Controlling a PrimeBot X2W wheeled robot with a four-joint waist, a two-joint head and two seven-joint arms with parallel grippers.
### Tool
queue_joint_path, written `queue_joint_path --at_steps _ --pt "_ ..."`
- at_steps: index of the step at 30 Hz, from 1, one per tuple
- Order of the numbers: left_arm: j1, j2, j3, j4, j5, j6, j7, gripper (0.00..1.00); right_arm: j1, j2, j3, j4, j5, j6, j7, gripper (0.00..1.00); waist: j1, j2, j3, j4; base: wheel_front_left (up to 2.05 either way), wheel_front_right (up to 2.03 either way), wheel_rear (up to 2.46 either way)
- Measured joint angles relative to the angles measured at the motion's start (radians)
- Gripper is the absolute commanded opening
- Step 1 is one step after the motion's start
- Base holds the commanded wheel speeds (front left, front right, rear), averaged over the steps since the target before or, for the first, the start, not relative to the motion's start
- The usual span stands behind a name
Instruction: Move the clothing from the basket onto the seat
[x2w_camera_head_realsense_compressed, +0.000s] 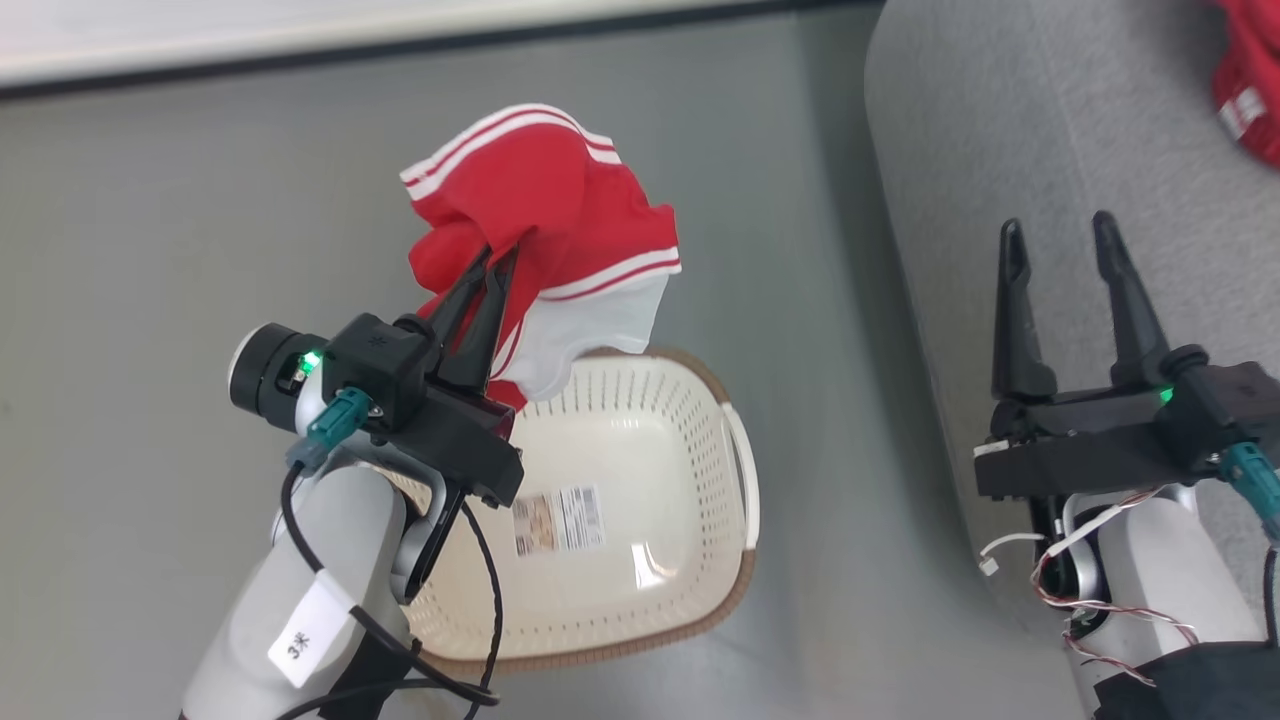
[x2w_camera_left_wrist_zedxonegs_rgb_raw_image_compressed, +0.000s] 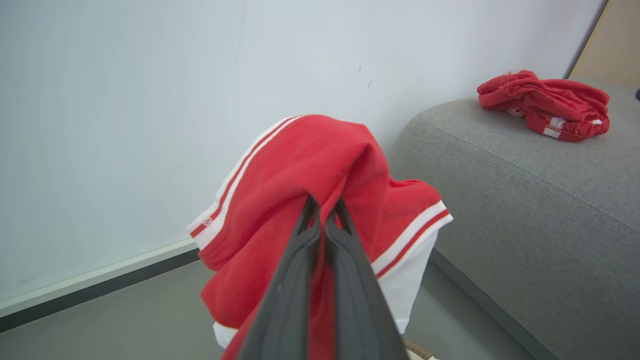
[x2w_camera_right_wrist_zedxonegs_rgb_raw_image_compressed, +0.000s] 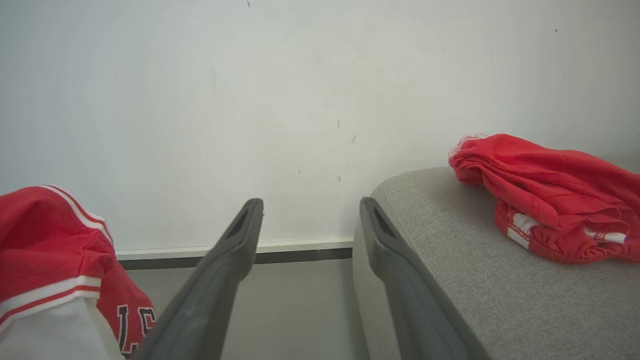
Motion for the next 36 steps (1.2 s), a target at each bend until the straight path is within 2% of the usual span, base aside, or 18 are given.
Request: queue_joint_path --at_steps 9,21,28,36 --pt "-0.002 0.021 0.005 -0.017 -0.014 -0.009 0.0 0.0 0.002 0.004 0.043 0.1 0.0 0.041 0.001 1.0 -0.0001 0.0 -0.15 0.014 0.0 0.0 0.0" --pt "0.029 0.04 -0.011 0.038 -0.049 -0.011 0.003 0.0 0.01 0.018 0.137 0.229 -0.002 0.102 0.001 1.0 -0.0001 0.0 -0.33 0.027 0.0 0.0 0.0" --pt "0.064 0.053 -0.03 0.022 -0.057 -0.018 0.039 0.0 0.042 0.029 0.236 0.255 0.006 0.13 0.001 1.0 -0.0001 0.0 -0.427 0.029 0.0 0.0 0.0" --pt "0.081 0.051 -0.052 -0.016 -0.061 -0.018 0.079 0.0 0.037 0.038 0.376 0.275 0.03 0.141 0.001 1.0 -0.0001 0.0 -0.488 0.029 0.0 0.0 0.0"
